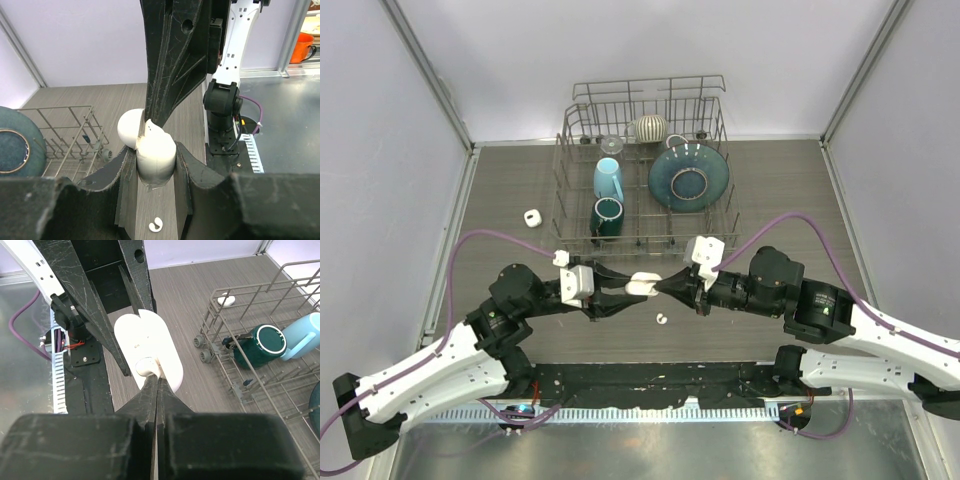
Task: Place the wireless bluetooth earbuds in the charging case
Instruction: Pick up the earbud from the charging case.
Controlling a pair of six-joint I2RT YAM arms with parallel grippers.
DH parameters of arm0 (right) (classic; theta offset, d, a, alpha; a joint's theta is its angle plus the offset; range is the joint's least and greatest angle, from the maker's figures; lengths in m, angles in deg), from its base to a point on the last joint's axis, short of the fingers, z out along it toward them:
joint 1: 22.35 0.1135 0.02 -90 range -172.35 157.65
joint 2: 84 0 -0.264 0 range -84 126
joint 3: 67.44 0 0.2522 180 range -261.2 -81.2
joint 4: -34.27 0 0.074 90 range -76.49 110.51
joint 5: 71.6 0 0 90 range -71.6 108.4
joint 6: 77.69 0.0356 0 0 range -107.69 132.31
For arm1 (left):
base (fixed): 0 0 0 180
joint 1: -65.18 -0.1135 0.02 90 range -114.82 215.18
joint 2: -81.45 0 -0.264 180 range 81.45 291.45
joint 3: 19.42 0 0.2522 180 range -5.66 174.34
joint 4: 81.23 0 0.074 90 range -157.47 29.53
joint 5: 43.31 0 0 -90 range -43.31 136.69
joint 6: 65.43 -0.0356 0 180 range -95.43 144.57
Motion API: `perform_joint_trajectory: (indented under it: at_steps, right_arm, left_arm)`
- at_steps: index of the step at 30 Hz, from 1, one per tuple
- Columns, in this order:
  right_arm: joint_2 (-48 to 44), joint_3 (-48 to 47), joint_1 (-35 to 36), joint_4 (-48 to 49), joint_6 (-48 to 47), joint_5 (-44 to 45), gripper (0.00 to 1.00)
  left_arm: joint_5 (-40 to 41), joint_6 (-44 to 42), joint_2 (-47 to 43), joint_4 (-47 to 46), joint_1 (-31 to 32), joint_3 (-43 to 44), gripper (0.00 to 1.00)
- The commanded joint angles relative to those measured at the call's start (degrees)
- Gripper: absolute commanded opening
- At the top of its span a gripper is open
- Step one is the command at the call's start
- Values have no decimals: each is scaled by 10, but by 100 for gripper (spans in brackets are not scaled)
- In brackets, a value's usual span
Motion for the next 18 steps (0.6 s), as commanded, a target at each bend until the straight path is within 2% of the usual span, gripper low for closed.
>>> perform_joint_trajectory:
  at_steps: [1,18]
  right_arm:
    - [11,-15,-2,55,9,-2,1]
    - [-8,-31,-2,68,56,-22,1]
  left_arm:
    - [-38,0,3,-31,8,18,0]
    - [55,-26,-20,-42,7,-16,0]
